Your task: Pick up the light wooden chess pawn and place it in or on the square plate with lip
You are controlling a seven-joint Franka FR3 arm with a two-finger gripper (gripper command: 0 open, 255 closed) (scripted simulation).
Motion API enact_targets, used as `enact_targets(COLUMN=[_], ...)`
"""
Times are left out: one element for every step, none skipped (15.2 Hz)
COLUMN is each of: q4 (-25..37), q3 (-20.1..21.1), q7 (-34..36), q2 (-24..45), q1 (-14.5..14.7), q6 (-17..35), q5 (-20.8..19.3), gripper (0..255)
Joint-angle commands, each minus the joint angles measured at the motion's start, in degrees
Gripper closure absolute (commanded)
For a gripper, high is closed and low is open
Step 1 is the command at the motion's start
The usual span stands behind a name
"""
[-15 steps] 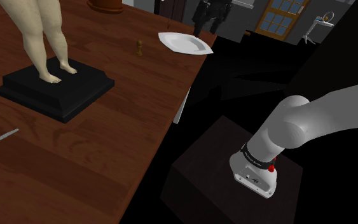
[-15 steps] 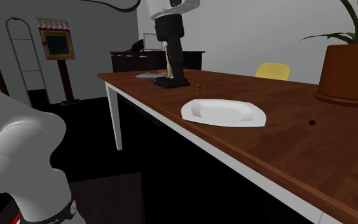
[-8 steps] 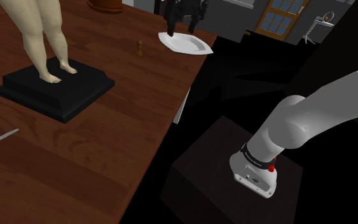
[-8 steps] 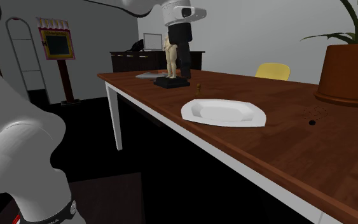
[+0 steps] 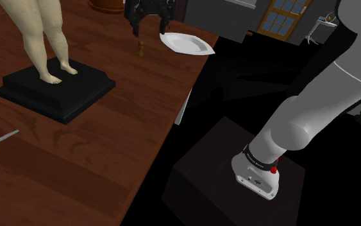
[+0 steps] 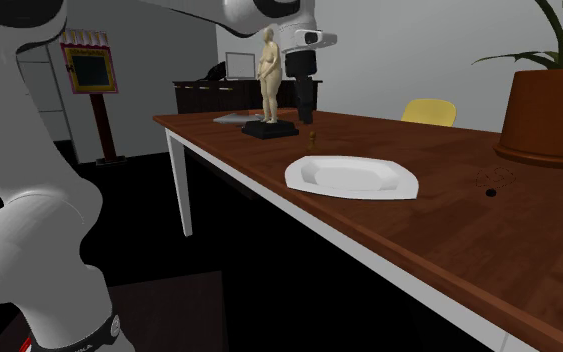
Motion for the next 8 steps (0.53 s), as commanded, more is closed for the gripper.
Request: enact_targets(q4=[5.63,6.12,5.24,4.38,3.54,2.72,1.91,1.12], q3=[1.62,1.68,1.61,1.56,1.52,1.48,1.45,1.42], q7=[3.16,3.44,3.42,3.41,3.40,3.40,3.40,3.40], q2=[5.26,5.73,5.63,5.55,5.49,5.44,5.40,5.38], q1=[0.69,0.85,0.85,0.83,0.80,0.77,0.74,0.71], q6=[-1.36,-1.47,-0.68,0.11,0.90,1.68,2.46,3.23], q5=[-1.61,-1.78,-1.74,-1.72,-1.70,-1.69,-1.68,-1.68], gripper=[0,0,0,0,0,0,0,0])
